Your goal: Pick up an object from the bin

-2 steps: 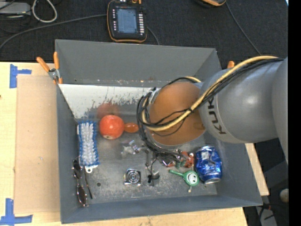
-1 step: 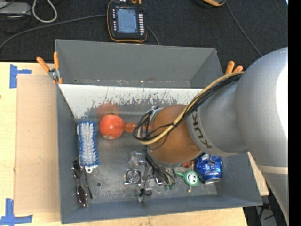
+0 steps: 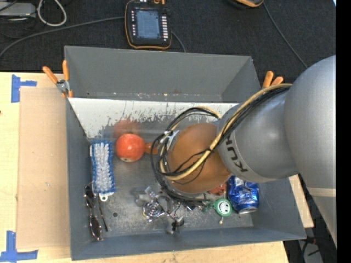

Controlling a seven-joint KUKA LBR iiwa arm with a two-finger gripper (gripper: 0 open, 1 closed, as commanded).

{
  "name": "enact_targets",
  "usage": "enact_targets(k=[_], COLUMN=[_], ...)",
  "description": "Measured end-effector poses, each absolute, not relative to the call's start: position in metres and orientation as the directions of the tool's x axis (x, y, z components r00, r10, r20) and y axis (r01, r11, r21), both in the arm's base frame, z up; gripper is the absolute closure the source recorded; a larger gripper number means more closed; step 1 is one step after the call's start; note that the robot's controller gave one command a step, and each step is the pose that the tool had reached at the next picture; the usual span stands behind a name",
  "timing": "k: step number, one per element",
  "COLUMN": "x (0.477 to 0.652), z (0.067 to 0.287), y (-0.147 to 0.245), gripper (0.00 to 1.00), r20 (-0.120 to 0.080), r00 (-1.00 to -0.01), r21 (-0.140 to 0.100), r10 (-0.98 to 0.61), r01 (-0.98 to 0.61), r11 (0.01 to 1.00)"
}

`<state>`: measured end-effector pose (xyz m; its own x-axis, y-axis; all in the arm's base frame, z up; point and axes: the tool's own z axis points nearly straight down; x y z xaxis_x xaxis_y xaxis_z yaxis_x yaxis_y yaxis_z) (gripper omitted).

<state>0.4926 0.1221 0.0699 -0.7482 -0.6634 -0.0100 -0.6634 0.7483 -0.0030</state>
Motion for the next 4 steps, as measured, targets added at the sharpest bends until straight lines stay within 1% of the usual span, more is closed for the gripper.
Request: enact_targets(k=[1, 2, 3, 4], x=[0.495, 0.495, 0.491, 0.493], z=[0.070, 0.070, 0.094, 0.129], y=[0.110, 0.111, 0.110, 0.110], gripper=[1.00, 1.00, 1.00, 1.00], r20=[0.009, 0.009, 0.021, 0.013], r00=[-0.988, -0.987, -0.987, -0.988], r21=[0.002, 0.002, 0.001, 0.001], r10=[-0.156, -0.158, -0.157, -0.156], r01=[-0.156, -0.158, -0.157, -0.156], r11=[0.988, 0.987, 0.988, 0.988])
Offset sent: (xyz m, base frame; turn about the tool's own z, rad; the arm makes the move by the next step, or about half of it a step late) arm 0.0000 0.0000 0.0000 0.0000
